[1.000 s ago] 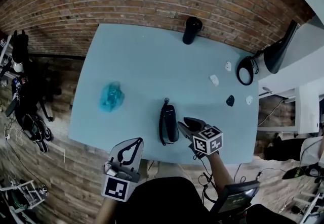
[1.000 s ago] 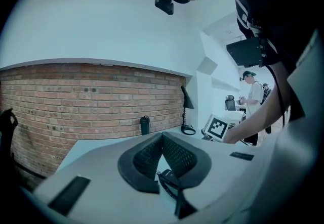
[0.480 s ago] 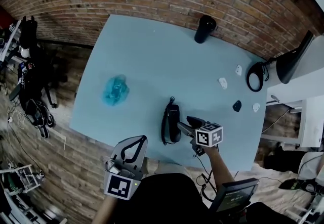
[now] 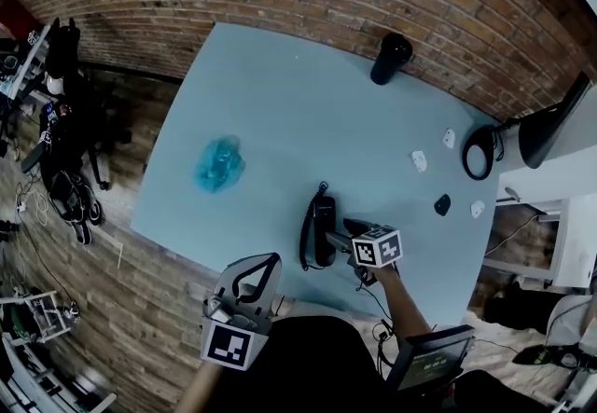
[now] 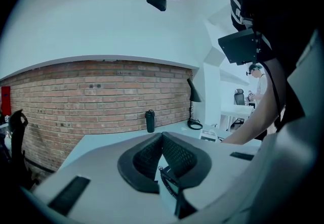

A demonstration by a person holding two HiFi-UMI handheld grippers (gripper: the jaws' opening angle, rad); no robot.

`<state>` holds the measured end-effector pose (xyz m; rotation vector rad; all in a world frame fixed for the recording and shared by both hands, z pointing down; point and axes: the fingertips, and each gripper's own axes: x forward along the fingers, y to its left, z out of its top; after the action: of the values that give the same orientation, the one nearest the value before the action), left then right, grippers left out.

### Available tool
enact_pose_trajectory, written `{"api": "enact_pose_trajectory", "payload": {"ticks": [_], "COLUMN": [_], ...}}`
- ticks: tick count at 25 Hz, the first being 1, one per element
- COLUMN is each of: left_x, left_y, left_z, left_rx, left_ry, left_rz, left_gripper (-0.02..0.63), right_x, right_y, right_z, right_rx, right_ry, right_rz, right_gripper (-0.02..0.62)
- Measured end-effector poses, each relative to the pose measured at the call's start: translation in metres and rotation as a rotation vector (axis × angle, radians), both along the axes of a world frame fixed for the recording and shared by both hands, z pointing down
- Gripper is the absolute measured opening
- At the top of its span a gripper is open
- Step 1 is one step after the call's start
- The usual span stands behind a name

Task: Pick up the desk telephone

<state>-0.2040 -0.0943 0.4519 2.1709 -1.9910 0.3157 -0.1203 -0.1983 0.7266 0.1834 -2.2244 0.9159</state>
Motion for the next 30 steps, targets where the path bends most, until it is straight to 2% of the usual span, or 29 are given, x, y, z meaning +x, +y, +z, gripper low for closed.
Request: {"api": "enact_pose_trajectory", "payload": {"ticks": [2,6,8,14,18,21,25,30], "left_x": [0.002,0.0,-0.001,-0.006,-0.011,-0.018,-0.023,-0.029], "left_y": [0.0,-0.005,-0.006,0.007,0.007,0.011,0.02,0.023], "left_z": [0.003,-0.001,0.0,0.017,0.017,0.015,0.023,0.021], "left_rx": [-0.014,0.024,0.026,-0.062,-0.059,-0.049,-0.078,-0.071], "left_ry": [0.009,-0.007,-0.009,0.027,0.02,0.012,0.022,0.02], "left_rz": [0.003,0.013,0.011,-0.013,-0.021,-0.033,-0.049,-0.057], "left_gripper": [0.018,0.018,0.018,0.018,0.018,0.018,0.018,0.018], "right_x": [0.001,0.005,0.002,-0.028,-0.038,-0.038,-0.04,-0.045], "right_y": [-0.001,-0.003,-0.003,0.018,0.022,0.022,0.028,0.032], "right_z": [0.004,0.008,0.008,0.006,0.007,0.01,0.016,0.019], "right_rx": [-0.03,-0.058,-0.042,0.066,0.11,0.065,-0.031,-0.069], "right_ry": [0.007,0.004,0.001,0.037,0.053,0.05,0.053,0.062], "right_rz": [0.025,0.061,0.05,-0.045,-0.064,-0.03,0.0,0.02], "right_gripper": [0.29,0.333,0.336,0.337,0.344,0.347,0.35,0.353]}}
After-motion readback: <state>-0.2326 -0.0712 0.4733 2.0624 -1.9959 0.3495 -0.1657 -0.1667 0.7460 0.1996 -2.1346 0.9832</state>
